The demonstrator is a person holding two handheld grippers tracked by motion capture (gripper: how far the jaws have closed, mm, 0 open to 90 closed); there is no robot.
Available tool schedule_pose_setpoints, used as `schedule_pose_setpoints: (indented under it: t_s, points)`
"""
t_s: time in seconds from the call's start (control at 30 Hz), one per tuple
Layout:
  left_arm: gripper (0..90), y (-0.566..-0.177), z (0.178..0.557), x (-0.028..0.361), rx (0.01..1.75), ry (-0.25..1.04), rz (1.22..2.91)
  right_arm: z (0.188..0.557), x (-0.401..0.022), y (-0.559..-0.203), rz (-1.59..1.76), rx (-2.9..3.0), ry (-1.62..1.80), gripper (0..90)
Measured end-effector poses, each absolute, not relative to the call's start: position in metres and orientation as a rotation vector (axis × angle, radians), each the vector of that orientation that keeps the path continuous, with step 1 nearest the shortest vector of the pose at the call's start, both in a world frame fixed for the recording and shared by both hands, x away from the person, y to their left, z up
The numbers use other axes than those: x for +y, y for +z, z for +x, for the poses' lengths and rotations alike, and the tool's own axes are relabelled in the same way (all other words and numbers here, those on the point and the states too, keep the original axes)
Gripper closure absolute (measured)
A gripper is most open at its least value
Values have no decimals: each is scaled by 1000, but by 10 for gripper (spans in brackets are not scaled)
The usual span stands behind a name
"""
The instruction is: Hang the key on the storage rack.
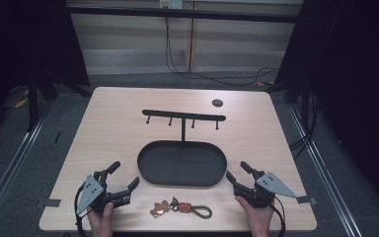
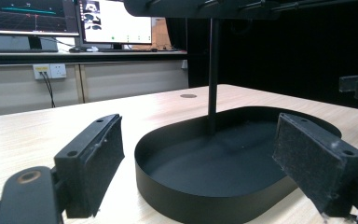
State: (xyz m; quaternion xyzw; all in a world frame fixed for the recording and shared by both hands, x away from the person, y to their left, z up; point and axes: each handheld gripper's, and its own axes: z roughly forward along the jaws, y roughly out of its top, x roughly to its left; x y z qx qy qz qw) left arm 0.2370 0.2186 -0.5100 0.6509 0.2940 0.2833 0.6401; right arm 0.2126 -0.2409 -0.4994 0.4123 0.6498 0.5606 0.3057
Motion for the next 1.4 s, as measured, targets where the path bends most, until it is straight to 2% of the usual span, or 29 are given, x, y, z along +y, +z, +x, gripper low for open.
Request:
schedule_pose_setpoints:
  t_s: [0.2,0.6,0.8,1.17,1.23,1.4]
  points:
    - [158,-510,237,218,670,644,1485,216,-234,-488,1112,1887,1524,471]
    - [157,-510,237,218,670,644,1483,230,-212,-472,1097,2119,1532,489]
    - [157,-510,237,219,668,650,1488,236,-196,-459,1098,2226,1449,437]
    - [158,-510,237,219,668,648,1488,250,-179,-446,1055,2485,1331,581]
    - [158,-510,237,219,668,649,1489,252,-176,-444,1038,2531,1320,635]
    - [158,-510,237,219,668,650,1488,254,-170,-441,1020,2619,1254,644]
